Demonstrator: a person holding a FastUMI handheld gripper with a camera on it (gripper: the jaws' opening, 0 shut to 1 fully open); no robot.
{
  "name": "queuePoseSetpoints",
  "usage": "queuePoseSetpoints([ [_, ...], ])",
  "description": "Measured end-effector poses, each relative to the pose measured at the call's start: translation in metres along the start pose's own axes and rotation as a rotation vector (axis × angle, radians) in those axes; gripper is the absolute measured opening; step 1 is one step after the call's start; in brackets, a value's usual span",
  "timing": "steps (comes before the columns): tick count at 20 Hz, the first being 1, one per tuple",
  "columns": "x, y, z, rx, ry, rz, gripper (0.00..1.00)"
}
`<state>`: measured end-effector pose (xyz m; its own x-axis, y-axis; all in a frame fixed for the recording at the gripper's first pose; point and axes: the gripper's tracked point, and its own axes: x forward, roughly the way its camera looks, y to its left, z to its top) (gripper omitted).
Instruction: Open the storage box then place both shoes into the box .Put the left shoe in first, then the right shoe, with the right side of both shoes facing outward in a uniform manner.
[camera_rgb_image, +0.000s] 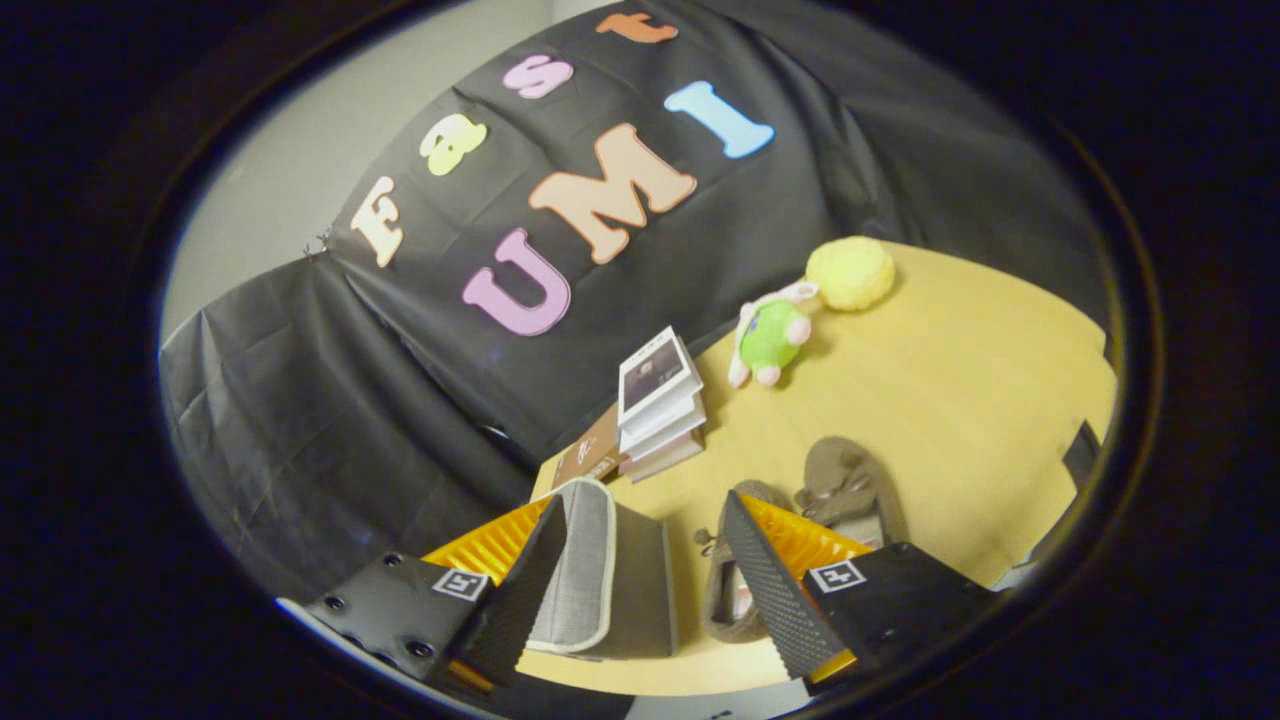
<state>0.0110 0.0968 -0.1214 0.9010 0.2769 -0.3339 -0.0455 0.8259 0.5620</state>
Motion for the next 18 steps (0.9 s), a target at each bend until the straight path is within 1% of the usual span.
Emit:
queuePoseSetpoints([
  [5,0.025,0.011,-0.051,0.211,0.16,0.054,1.0],
  [7,0.03,0.014,-0.067,0.268,0.201,0.068,0.99],
  [13,0.036,0.023,-0.12,0.312,0.37,0.095,0.99],
  [18,0.041,0.031,-0.145,0.355,0.443,0.11,0.98],
])
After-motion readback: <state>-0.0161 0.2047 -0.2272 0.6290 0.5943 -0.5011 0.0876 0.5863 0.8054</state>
